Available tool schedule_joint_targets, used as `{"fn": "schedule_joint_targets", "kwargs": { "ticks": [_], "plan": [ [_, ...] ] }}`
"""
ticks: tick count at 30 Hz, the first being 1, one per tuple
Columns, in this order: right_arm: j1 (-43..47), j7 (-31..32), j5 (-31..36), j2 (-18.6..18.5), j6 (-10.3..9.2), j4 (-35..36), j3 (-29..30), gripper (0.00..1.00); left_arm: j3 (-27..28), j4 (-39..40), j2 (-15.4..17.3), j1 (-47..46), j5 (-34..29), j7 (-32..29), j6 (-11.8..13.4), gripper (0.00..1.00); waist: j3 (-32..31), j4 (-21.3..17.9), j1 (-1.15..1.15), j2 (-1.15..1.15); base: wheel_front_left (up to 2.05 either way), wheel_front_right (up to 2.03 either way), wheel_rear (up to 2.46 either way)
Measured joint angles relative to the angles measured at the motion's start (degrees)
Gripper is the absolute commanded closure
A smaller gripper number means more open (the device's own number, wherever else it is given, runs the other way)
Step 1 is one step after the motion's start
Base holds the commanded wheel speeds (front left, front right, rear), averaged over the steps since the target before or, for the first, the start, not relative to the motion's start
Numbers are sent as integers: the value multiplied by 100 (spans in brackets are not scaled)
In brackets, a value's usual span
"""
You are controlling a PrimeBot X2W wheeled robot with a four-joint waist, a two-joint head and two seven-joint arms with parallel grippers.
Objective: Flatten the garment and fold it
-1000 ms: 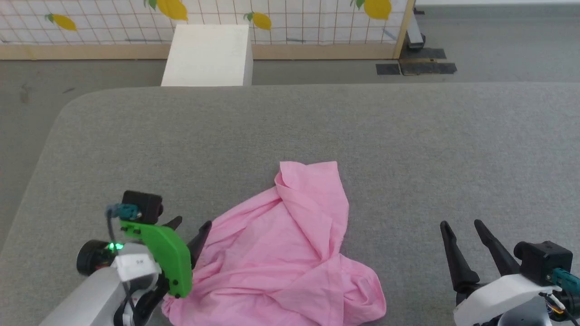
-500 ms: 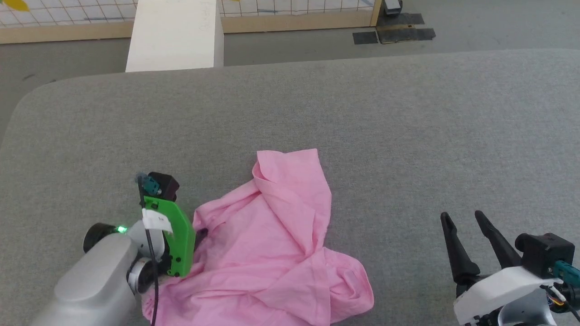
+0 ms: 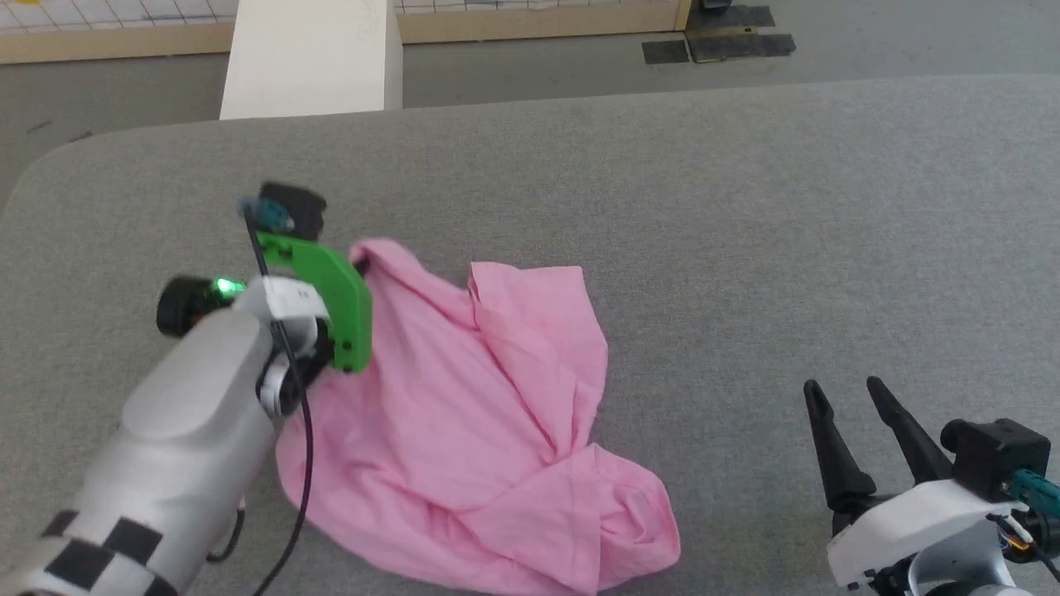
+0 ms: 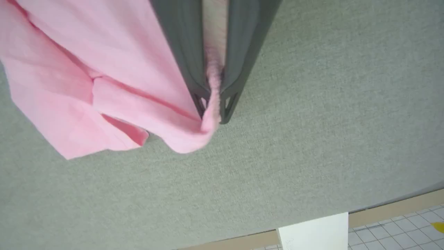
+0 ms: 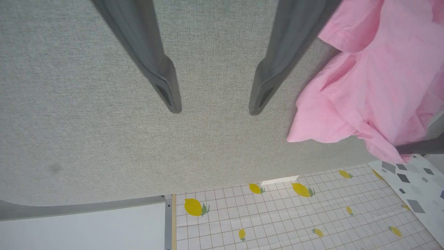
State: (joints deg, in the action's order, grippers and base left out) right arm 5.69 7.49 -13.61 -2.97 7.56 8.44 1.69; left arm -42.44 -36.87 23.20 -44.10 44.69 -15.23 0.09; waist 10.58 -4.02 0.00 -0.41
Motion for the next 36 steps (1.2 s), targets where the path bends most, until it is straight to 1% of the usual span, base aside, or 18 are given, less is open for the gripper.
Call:
{"fn": "schedule_joint_targets", "kwargs": {
  "ticks": [7,10,11,12,13,17,19,22,25,28,32,36],
  "plan": [
    [-131,8,-8,0,1,18,-116,0,180,-842,-257,-646,-47,568,92,100,206,-152,0,0,0,0,0],
    [-170,4,-11,0,1,-3,-162,0,261,-1302,-368,-737,-58,914,85,100,307,-218,0,0,0,0,0],
    [-186,0,-13,0,0,-13,-176,0,263,-1443,-397,-749,-57,959,38,100,334,-236,0,0,0,0,0],
    [-205,-3,-16,0,0,-26,-188,0,269,-1601,-441,-755,-51,1028,-11,77,363,-255,0,0,0,0,0],
    [-221,-13,-18,0,1,-42,-193,0,275,-1733,-492,-755,-35,1125,-41,0,388,-270,0,0,0,0,0],
    [-226,-46,-36,-1,0,-110,-199,0,296,-2028,-689,-749,-20,1604,-180,0,404,-248,1,0,0,0,0],
    [-227,-47,-36,0,0,-147,-202,0,297,-2084,-747,-730,-27,2001,-221,0,360,-212,0,0,0,0,0],
    [-226,-48,-36,0,0,-183,-208,0,290,-2074,-765,-605,-69,2606,-257,0,245,-142,0,0,0,0,0],
    [-221,-46,-37,1,1,-210,-204,0,313,-1876,-743,-335,-145,2910,-236,0,89,-53,0,0,0,0,0],
    [-199,-44,-53,1,0,-229,-182,0,417,-1395,-668,51,-344,2975,-126,0,-74,46,0,0,0,0,0],
    [-125,-16,-53,1,0,-227,-182,0,910,-76,-397,773,-688,2996,248,0,-290,192,0,0,0,0,0],
    [-28,22,-52,0,0,-212,-187,0,1403,1251,-132,1818,-1013,3000,594,0,-483,328,0,0,0,0,0]
  ]
}}
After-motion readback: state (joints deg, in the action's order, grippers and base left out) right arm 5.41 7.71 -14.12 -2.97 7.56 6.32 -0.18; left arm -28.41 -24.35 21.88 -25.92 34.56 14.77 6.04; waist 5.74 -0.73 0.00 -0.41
